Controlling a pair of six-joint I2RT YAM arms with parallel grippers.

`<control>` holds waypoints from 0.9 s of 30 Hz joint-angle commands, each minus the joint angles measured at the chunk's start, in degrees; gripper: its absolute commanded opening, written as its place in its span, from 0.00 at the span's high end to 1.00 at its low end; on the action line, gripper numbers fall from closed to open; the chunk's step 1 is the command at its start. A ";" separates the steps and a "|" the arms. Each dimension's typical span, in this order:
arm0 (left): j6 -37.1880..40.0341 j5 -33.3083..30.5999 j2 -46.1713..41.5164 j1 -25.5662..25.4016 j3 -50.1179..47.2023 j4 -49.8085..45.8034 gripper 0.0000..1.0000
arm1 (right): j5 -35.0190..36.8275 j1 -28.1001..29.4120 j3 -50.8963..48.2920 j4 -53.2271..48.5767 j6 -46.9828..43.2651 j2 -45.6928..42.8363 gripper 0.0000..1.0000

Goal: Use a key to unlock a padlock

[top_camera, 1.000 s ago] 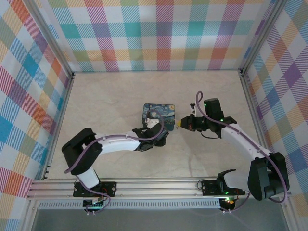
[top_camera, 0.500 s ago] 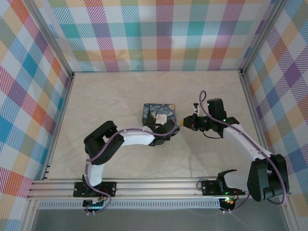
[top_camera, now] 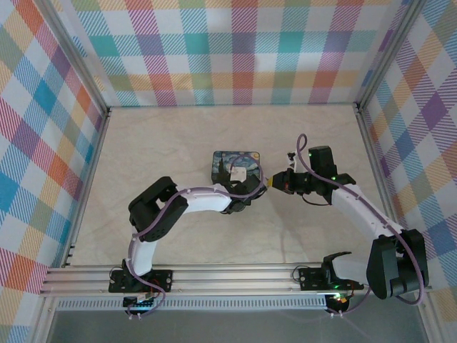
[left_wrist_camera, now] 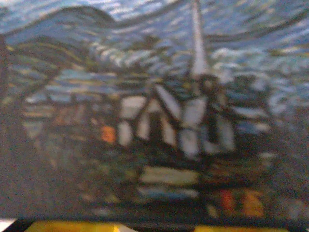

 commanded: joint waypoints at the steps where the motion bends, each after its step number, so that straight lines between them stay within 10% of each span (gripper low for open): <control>1: 1.67 -0.65 0.93 0.91 0.42 -1.09 0.66 | -2.38 -0.42 -0.41 -0.48 -1.76 -0.36 1.00; 13: 1.60 5.88 0.75 1.74 11.04 -16.77 0.73 | -3.18 -0.47 0.18 -3.32 -2.48 -0.93 0.99; 27: 7.26 45.23 -1.69 13.99 35.10 -45.94 0.77 | -5.95 1.06 -8.03 0.29 3.22 -11.58 0.98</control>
